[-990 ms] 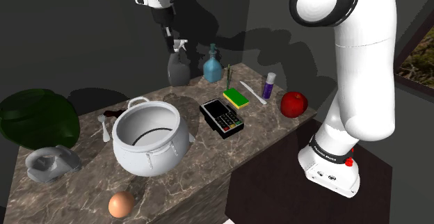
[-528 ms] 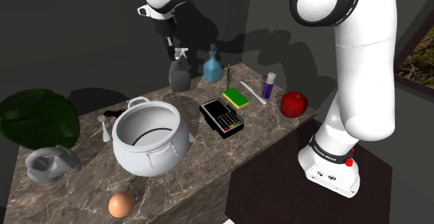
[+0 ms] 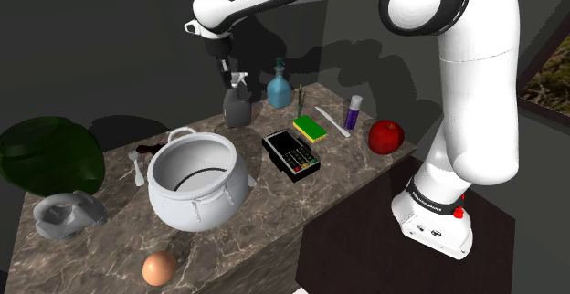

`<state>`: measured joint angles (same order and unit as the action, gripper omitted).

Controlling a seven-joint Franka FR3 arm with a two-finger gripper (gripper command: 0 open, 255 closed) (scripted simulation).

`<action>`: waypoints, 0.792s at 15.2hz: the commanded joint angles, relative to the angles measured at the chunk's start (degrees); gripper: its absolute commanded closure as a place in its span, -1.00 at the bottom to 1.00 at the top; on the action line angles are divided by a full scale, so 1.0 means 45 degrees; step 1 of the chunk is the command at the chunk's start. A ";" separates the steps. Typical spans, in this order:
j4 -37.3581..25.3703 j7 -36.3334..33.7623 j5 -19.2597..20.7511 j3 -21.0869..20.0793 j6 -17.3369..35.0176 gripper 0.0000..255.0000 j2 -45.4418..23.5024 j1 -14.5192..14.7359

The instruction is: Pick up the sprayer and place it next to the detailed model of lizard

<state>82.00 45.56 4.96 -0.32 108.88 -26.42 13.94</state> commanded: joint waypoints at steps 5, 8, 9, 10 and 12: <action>0.0032 -0.0004 0.0001 0.0000 0.0038 1.00 0.0003 0.0001; 0.0034 -0.0004 0.0001 0.0000 0.0040 -1.00 0.0003 0.0001; 0.0034 -0.0004 0.0001 0.0000 0.0040 -1.00 0.0003 0.0001; 0.0034 -0.0004 0.0001 0.0000 0.0040 -1.00 0.0003 0.0001; -0.0292 0.0005 -0.0007 -0.0008 -0.0354 -1.00 0.0070 0.0019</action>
<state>81.63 45.64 4.93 -0.32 108.27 -26.14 13.92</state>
